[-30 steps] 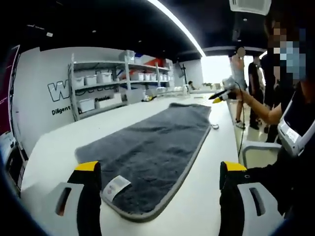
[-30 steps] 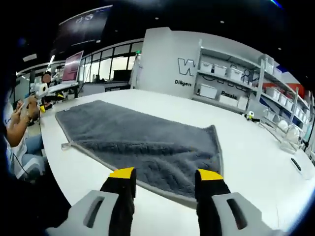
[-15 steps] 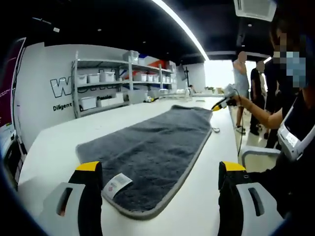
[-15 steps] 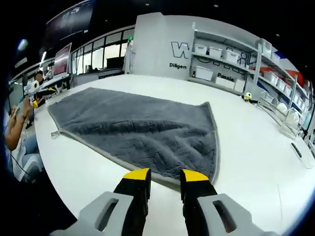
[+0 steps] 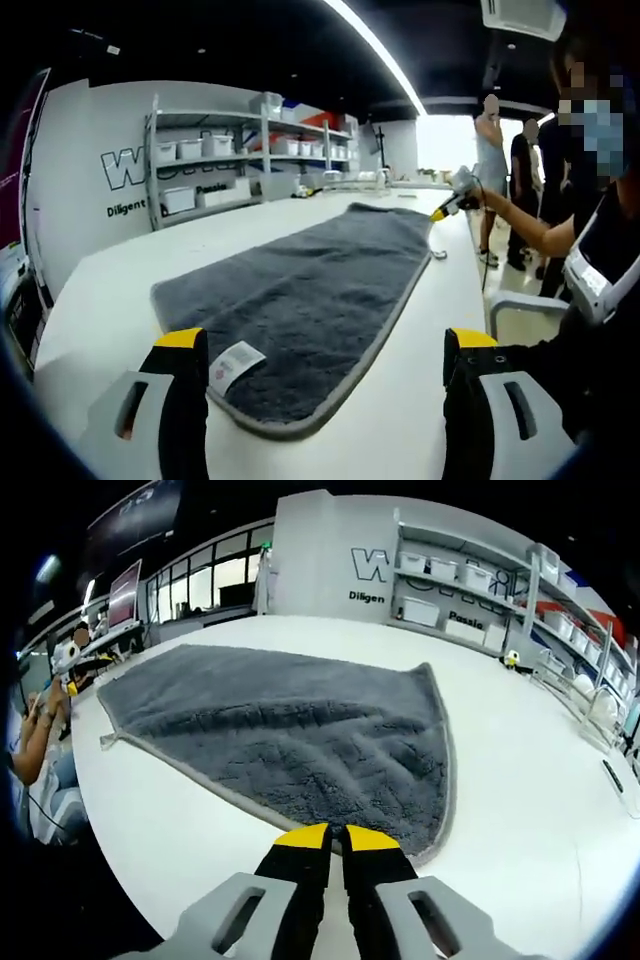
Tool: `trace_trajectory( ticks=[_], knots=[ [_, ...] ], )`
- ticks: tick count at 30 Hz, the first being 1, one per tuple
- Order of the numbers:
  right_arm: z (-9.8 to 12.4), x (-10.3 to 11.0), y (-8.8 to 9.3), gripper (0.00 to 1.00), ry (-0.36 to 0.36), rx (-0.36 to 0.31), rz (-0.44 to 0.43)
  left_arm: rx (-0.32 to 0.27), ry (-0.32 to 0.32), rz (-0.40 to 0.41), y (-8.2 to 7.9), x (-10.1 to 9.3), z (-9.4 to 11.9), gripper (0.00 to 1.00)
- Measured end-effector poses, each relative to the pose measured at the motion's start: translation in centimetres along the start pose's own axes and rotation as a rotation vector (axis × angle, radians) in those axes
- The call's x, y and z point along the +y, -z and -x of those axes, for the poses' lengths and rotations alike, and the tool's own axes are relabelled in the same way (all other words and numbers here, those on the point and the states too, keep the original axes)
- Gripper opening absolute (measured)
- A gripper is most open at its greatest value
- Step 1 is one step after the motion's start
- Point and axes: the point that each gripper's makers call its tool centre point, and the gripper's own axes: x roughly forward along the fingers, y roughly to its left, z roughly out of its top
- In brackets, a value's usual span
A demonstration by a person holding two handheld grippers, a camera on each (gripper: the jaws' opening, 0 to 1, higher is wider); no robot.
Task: Open the folded towel by lifting each exposed corner and separating the folded layers until the towel lies flat within the target outline without major curled edges
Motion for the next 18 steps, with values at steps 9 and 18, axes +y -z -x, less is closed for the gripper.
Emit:
trace_trajectory(
  ticks=[9, 18],
  knots=[
    [1.1, 0.2, 0.9, 0.01, -0.018, 0.011, -0.007, 0.008, 0.011, -0.003, 0.4, -0.5, -0.1, 0.96],
    [1.9, 0.4, 1.4, 0.01, -0.03, 0.006, -0.016, 0.0, 0.0, 0.008, 0.6, -0.2, 0.5, 0.96]
  ],
)
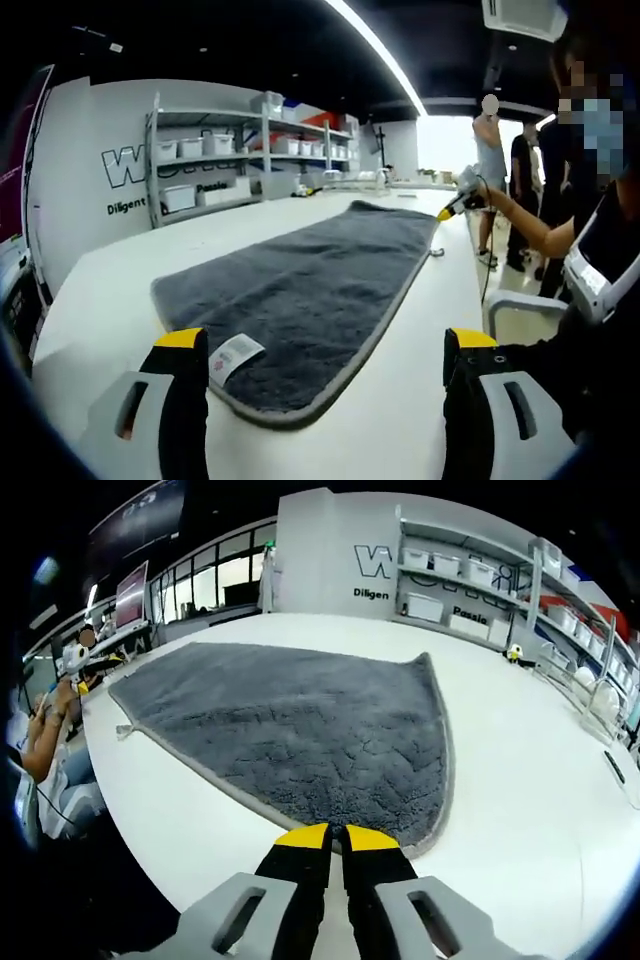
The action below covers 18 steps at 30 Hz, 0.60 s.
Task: Open the folded towel by lifting each exposed corner and separating the folded layers until the towel lies flat within the target outline without major curled edges
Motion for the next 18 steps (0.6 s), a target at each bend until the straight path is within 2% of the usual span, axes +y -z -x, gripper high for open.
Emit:
trace_trajectory(
  ticks=[12, 15, 16, 18],
  knots=[
    [0.45, 0.07, 0.19, 0.03, -0.001, -0.008, -0.006, -0.003, -0.006, 0.023, 0.28, 0.17, 0.43, 0.96],
    [0.63, 0.27, -0.2, 0.11, -0.012, -0.039, -0.003, -0.007, -0.005, 0.025, 0.13, 0.1, 0.46, 0.96],
    [0.64, -0.01, -0.58, 0.18, 0.005, -0.066, -0.023, -0.008, -0.005, 0.027, 0.08, 0.06, 0.44, 0.95],
    [0.85, -0.14, -0.7, 0.21, 0.019, -0.073, -0.016, -0.01, -0.005, 0.029, 0.02, 0.0, 0.39, 0.95]
  ],
)
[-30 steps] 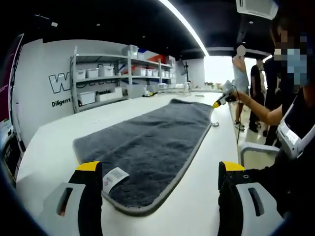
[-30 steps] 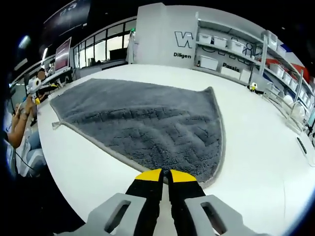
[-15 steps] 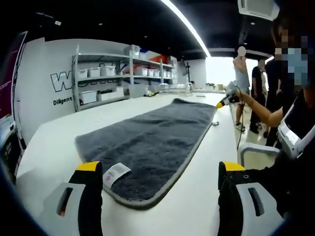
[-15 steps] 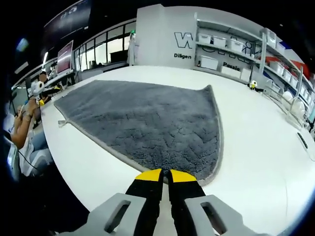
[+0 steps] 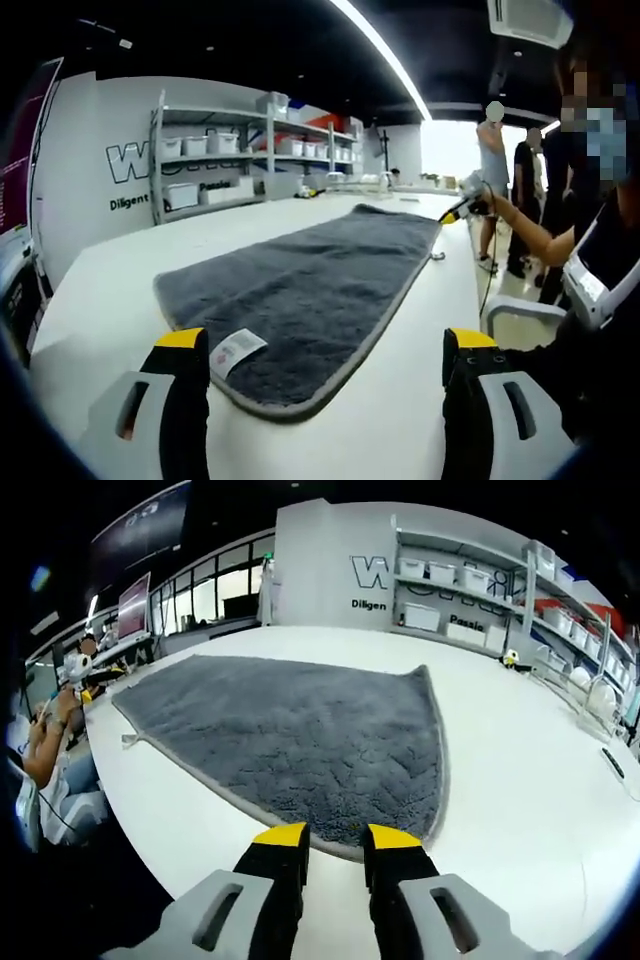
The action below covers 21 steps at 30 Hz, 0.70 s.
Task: Open the folded towel by lifting each exposed corner and separating the folded layers until the towel lies flat within the target outline without major curled edges
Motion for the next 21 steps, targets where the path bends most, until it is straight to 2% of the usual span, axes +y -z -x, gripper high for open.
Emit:
trace_trajectory(
  ticks=[3, 5, 10, 12, 14, 17, 18, 19, 21],
  knots=[
    [0.4, -0.1, -1.0, 0.26, 0.023, -0.049, 0.0, -0.002, 0.0, 0.005, -0.1, 0.0, -0.1, 0.94],
    [0.7, 0.2, -1.7, 0.36, 0.025, -0.088, -0.005, -0.005, -0.002, 0.013, -0.3, 0.2, -0.2, 0.93],
    [1.2, 1.4, -2.8, 0.63, 0.016, -0.125, 0.009, -0.007, -0.007, 0.051, -0.4, 0.5, -1.1, 0.89],
    [1.3, 2.0, -3.3, 0.67, 0.005, -0.145, 0.011, -0.007, -0.007, 0.057, -0.5, 0.4, -1.4, 0.87],
    [1.1, 2.7, -3.5, 0.74, -0.004, -0.145, 0.027, -0.009, -0.008, 0.069, -0.6, 0.4, -1.9, 0.83],
    [0.6, 3.4, -3.4, 0.92, -0.011, -0.13, 0.057, -0.005, -0.016, 0.079, -0.5, 0.3, -2.6, 0.76],
    [0.6, 3.5, -3.4, 0.96, -0.012, -0.132, 0.057, -0.005, -0.019, 0.08, -0.5, 0.3, -2.7, 0.74],
    [0.4, 4.0, -4.0, 0.99, -0.023, -0.161, 0.052, -0.005, -0.032, 0.087, -0.6, 0.4, -3.1, 0.69],
    [0.4, 4.5, -4.3, 0.99, -0.033, -0.179, 0.063, -0.007, -0.04, 0.087, -0.6, 0.3, -3.6, 0.6]
  ],
)
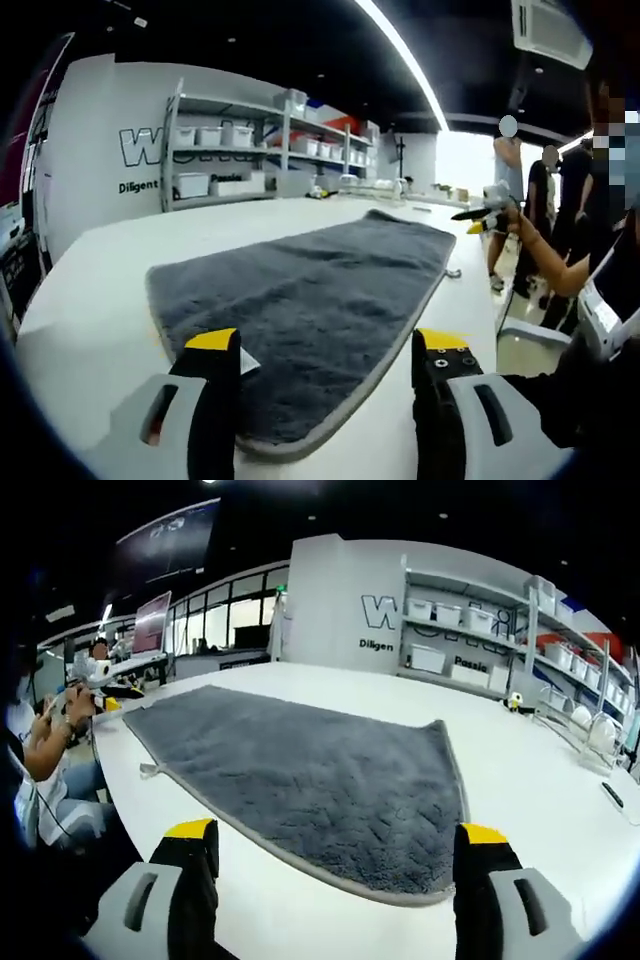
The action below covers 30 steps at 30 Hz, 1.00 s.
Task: Open the folded towel by lifting each exposed corner and separating the folded layers until the towel lies flat within the target outline without major curled edges
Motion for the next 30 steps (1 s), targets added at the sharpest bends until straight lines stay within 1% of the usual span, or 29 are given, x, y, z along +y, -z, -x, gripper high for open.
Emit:
trace_trajectory(
  ticks=[1, 2, 4, 6, 7, 10, 13, 15, 18, 23, 25, 30],
  knots=[
    [-0.1, 0.2, -0.2, 0.99, 0.001, -0.004, 0.001, -0.003, -0.002, 0.0, -0.1, -0.1, -0.3, 0.54],
    [-0.2, 0.4, -0.5, 0.99, -0.002, -0.013, 0.02, -0.003, 0.002, 0.003, -0.1, -0.2, -0.7, 0.49],
    [-0.4, 1.0, -0.7, 0.99, -0.016, -0.009, 0.034, 0.02, 0.018, 0.016, 0.3, -0.6, -1.2, 0.41],
    [-0.5, 1.8, -0.8, 0.99, -0.035, -0.006, 0.046, 0.037, 0.031, 0.009, 0.5, -1.0, -1.7, 0.35],
    [-0.6, 2.1, -0.8, 0.99, -0.045, -0.003, 0.052, 0.05, 0.042, 0.002, 0.7, -1.3, -1.9, 0.32],
    [-0.7, 2.7, -1.1, 0.99, -0.063, -0.007, 0.069, 0.066, 0.036, -0.004, 0.7, -1.6, -2.5, 0.29],
    [-0.9, 3.3, -1.3, 0.99, -0.077, -0.017, 0.066, 0.115, 0.012, -0.057, 1.1, -1.6, -3.2, 0.22],
    [-0.9, 3.4, -1.4, 0.99, -0.082, -0.021, 0.062, 0.132, 0.004, -0.058, 1.2, -1.5, -3.6, 0.21],
    [-0.9, 3.4, -1.2, 0.99, -0.087, -0.008, 0.073, 0.178, 0.016, -0.061, 2.0, -1.8, -4.2, 0.2],
    [-0.9, 3.5, -0.6, 0.99, -0.094, 0.021, 0.091, 0.22, 0.026, -0.065, 3.0, -1.9, -4.3, 0.19],
    [-1.0, 3.5, -0.3, 0.98, -0.094, 0.027, 0.093, 0.213, 0.025, -0.052, 3.0, -1.9, -4.2, 0.18],
    [-0.9, 3.5, 0.0, 0.97, -0.093, 0.034, 0.093, 0.219, 0.033, -0.016, 3.2, -2.1, -3.8, 0.17]
  ],
)
